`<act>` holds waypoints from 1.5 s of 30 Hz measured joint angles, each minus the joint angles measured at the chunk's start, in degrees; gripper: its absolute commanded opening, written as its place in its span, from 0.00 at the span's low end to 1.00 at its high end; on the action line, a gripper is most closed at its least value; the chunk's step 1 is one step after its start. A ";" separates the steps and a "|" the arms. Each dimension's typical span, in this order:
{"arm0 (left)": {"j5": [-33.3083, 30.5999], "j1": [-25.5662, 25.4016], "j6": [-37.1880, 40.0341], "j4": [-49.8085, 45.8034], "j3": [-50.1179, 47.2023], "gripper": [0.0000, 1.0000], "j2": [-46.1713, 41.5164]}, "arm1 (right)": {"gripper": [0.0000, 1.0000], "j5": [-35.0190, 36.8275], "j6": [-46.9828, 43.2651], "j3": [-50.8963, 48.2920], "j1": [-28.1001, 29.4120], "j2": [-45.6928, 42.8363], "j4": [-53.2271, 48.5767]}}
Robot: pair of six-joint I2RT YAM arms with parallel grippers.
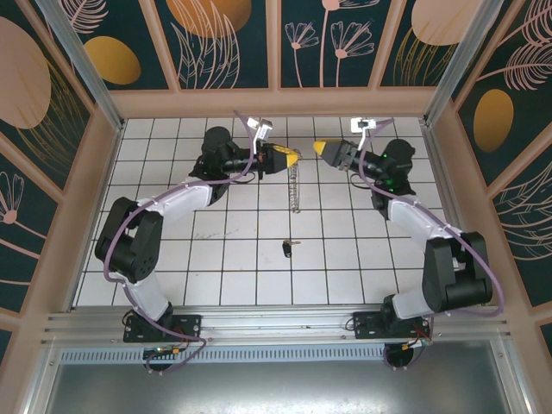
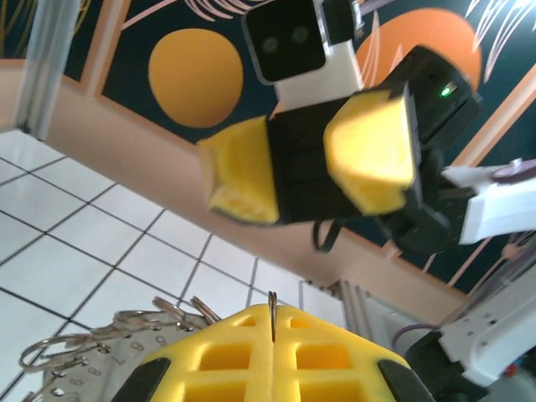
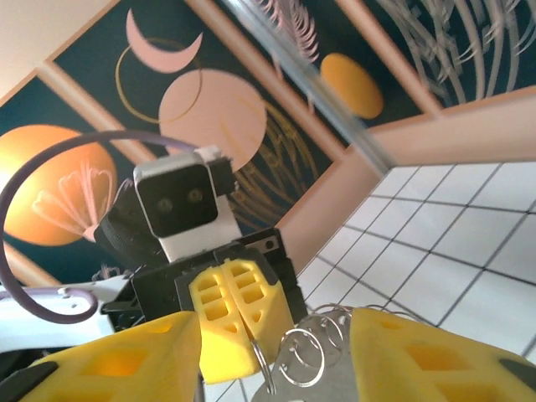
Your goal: Put the keys on the keyring
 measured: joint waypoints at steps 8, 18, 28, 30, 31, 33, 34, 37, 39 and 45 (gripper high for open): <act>-3.39 0.00 16.28 -16.22 6.29 0.00 -4.50 | 0.55 1.46 -2.49 -2.99 -0.79 -7.43 -4.28; -3.85 0.00 25.40 -22.86 8.87 0.00 -5.25 | 0.56 3.17 -7.50 -4.15 -0.72 -10.43 -13.11; 0.63 0.00 28.52 -28.17 11.06 0.00 -5.25 | 0.59 2.03 -15.74 -4.17 0.33 -18.05 -19.56; 1.81 -0.02 29.42 -29.55 12.07 0.00 -5.25 | 0.59 2.08 -16.59 -4.17 0.46 -18.18 -19.47; 2.21 0.00 29.79 -30.10 12.46 0.00 -5.25 | 0.59 2.12 -16.81 -4.17 0.50 -18.08 -19.45; 3.17 0.00 30.16 -30.97 13.18 0.00 -5.25 | 0.58 2.12 -17.46 -4.15 0.63 -17.57 -19.12; 3.74 -0.02 30.49 -31.54 13.73 0.00 -5.22 | 0.57 2.12 -17.97 -4.15 0.72 -17.20 -19.06; 5.42 -0.02 32.00 -33.88 16.41 0.00 -4.57 | 0.57 2.05 -19.45 -3.87 0.83 -15.50 -18.82; 6.29 -0.02 33.55 -35.85 19.21 0.00 -3.32 | 0.54 1.46 -20.44 -2.93 0.83 -13.75 -18.27; 7.58 0.09 38.47 -41.64 25.29 0.00 1.46 | 0.49 -1.42 -23.98 1.95 0.90 -8.02 -16.20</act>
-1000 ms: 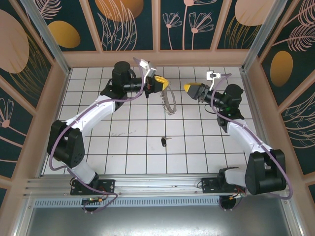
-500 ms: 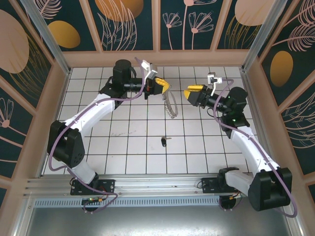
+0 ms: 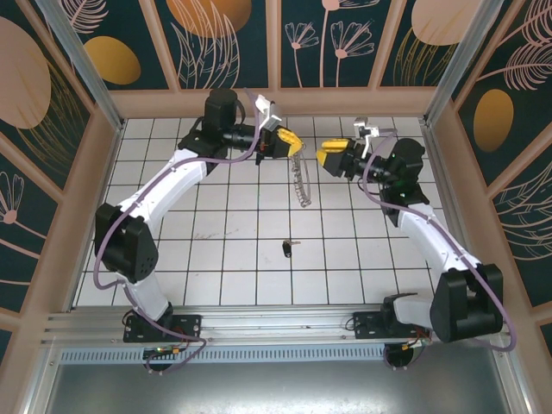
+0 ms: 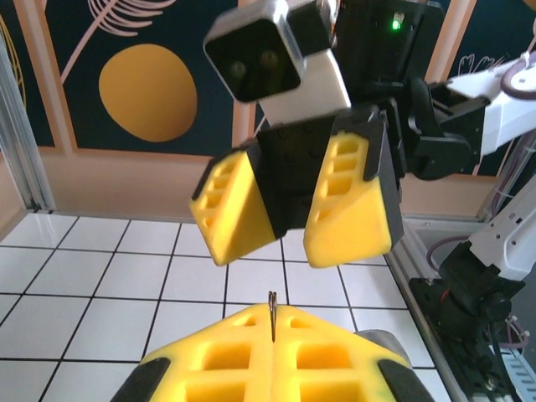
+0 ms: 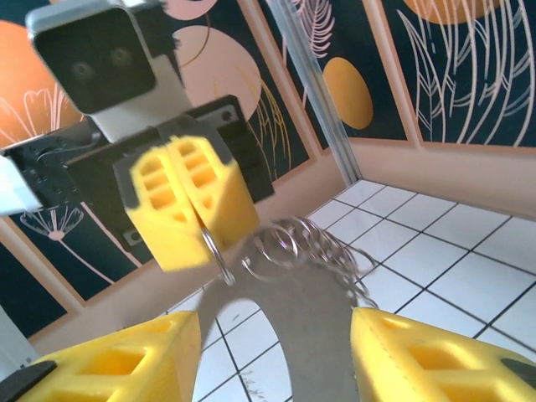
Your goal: Put the keys on the keyring
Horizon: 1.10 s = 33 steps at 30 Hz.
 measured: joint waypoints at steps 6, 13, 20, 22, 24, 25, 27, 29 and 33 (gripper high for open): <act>1.95 1.36 2.12 -2.80 2.73 0.00 3.96 | 0.45 -2.32 -3.08 1.18 0.07 3.26 2.36; 4.70 2.56 4.24 -4.31 6.19 0.00 5.92 | 0.40 -5.22 -3.48 3.58 0.37 9.99 5.07; 7.54 2.54 5.46 -4.46 7.08 0.00 6.36 | 0.38 -7.17 -3.45 5.42 1.27 12.70 6.21; 8.07 2.54 5.49 -4.48 7.08 0.00 6.56 | 0.37 -7.61 -3.43 5.81 1.44 13.07 6.67; 8.37 2.54 5.49 -4.48 7.08 0.00 6.78 | 0.36 -7.98 -3.41 5.84 1.44 13.09 7.26; 8.50 2.54 5.49 -4.48 7.08 0.00 6.86 | 0.36 -8.13 -3.39 5.88 1.46 13.09 7.45; 8.83 2.54 5.46 -4.50 7.08 0.00 7.02 | 0.36 -8.15 -3.30 5.92 1.51 13.09 7.72; 9.16 2.54 5.46 -4.50 7.08 0.00 7.13 | 0.35 -8.17 -3.26 5.92 1.57 13.05 7.76; 9.35 2.54 5.44 -4.50 7.08 0.00 7.17 | 0.35 -8.15 -3.26 5.92 2.01 12.66 7.80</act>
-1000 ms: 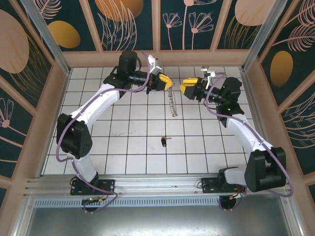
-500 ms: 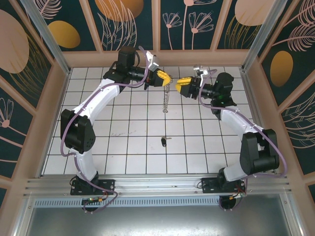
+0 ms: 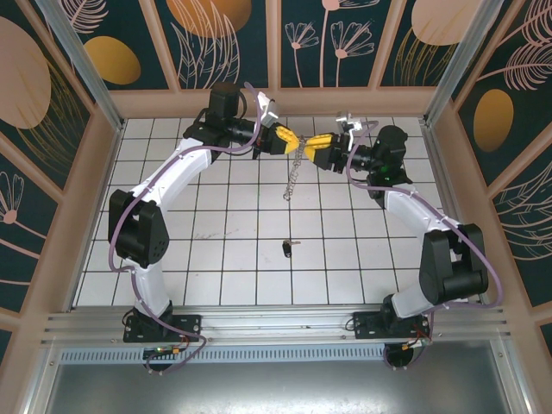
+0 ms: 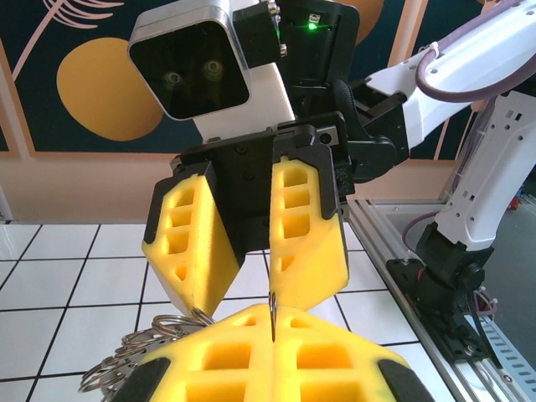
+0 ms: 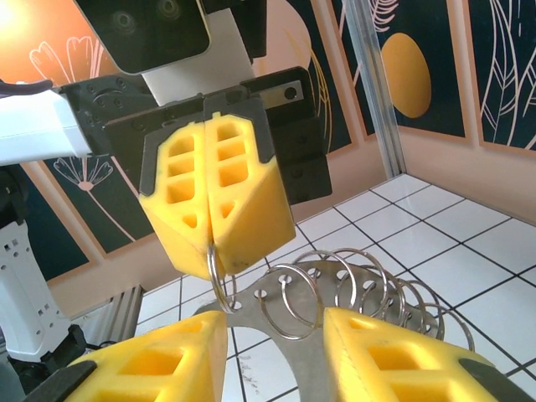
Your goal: Put the keys on the keyring
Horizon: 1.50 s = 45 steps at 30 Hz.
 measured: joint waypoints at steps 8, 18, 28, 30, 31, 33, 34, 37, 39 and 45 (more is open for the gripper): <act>0.00 0.02 -0.02 0.02 0.00 0.00 0.00 | 0.34 0.20 -0.46 -0.02 0.59 -4.52 -0.61; 0.04 0.00 -0.11 0.04 0.00 0.00 0.00 | 0.34 1.14 -1.31 -0.13 0.94 -7.23 -1.88; 0.85 0.00 -0.68 0.09 0.00 0.00 0.00 | 0.33 1.62 -1.25 -0.13 1.31 -4.70 -2.05; 1.22 0.00 -0.72 0.09 0.00 0.00 0.00 | 0.33 1.66 -1.07 -0.13 1.31 -3.85 -1.97; 1.38 0.00 -0.76 0.11 0.00 0.00 0.00 | 0.32 1.68 -1.03 -0.13 1.31 -3.48 -1.90; 1.51 0.00 -0.90 0.11 0.00 0.00 0.00 | 0.31 1.75 -0.79 -0.13 1.46 -2.82 -1.84; 1.51 0.00 -0.94 0.11 0.00 0.00 0.00 | 0.30 1.75 -0.76 -0.13 1.57 -2.51 -1.81; 1.53 0.00 -1.09 0.11 0.00 0.00 0.02 | 0.29 1.73 -0.33 -0.13 1.99 -1.77 -1.44; 1.60 0.00 -1.11 0.11 0.00 0.00 0.04 | 0.28 1.75 0.00 -0.13 2.21 -1.53 -1.16; 2.01 0.00 -1.31 0.15 0.00 0.00 0.48 | 0.20 1.77 0.44 -0.11 2.49 -1.05 -0.02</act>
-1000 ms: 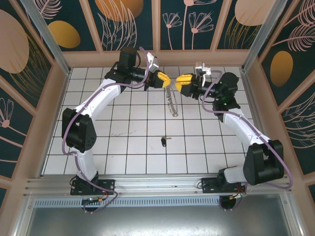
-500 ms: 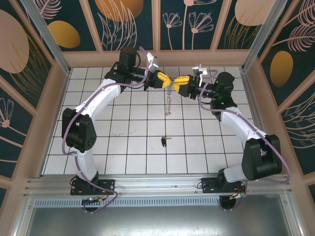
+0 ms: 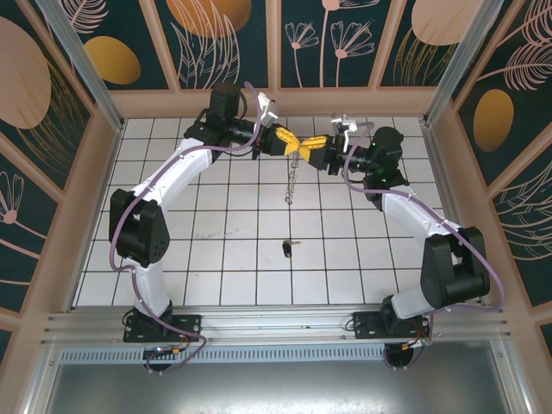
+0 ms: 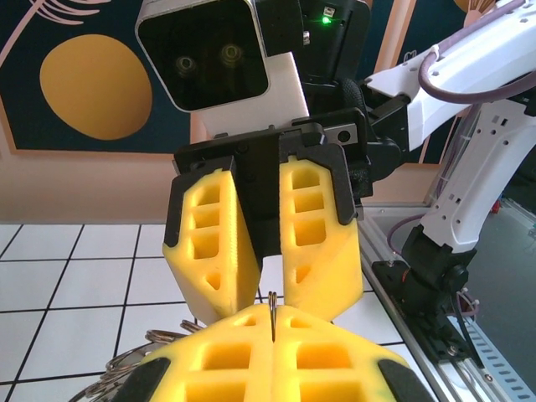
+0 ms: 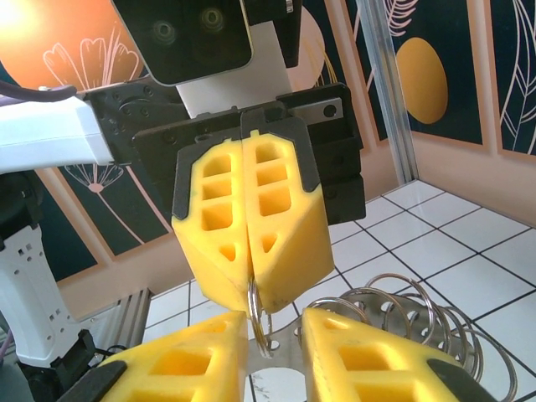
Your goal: Put the keys on the keyring
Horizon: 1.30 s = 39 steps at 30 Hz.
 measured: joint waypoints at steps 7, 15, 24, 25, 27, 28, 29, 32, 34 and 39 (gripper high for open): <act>0.17 0.35 -0.63 0.39 0.00 0.00 0.37 | 0.00 -0.20 0.13 0.74 0.42 0.79 0.48; -0.68 0.42 -3.21 2.12 -0.15 0.27 0.35 | 0.00 0.48 0.92 0.94 0.42 1.11 1.36; -13.31 0.33 -19.23 18.18 -8.94 0.43 -6.08 | 0.00 4.52 7.63 -0.52 0.42 -0.31 9.84; -14.91 0.33 -20.92 19.67 -9.27 0.44 -6.82 | 0.00 5.16 8.66 -1.03 0.42 -0.94 10.97; -17.55 0.33 -23.76 22.40 -9.86 0.44 -8.02 | 0.00 6.29 10.38 -1.90 0.44 -2.25 13.29; -18.69 0.33 -25.40 24.09 -10.40 0.45 -8.61 | 0.00 6.95 11.26 -2.43 0.48 -2.99 14.67; -19.39 0.33 -26.95 25.70 -11.02 0.44 -9.11 | 0.00 7.61 12.11 -2.80 0.57 -3.63 15.91; -20.57 0.33 -32.68 31.95 -12.98 0.42 -9.88 | 0.00 9.51 14.43 -3.52 0.94 -5.22 19.45; -20.68 0.33 -37.07 36.81 -14.62 0.41 -9.92 | 0.00 10.97 15.45 -3.78 1.38 -6.16 21.33; -20.15 0.33 -47.45 48.09 -18.64 0.37 -9.92 | 0.00 14.29 18.10 -4.81 2.19 -7.15 26.40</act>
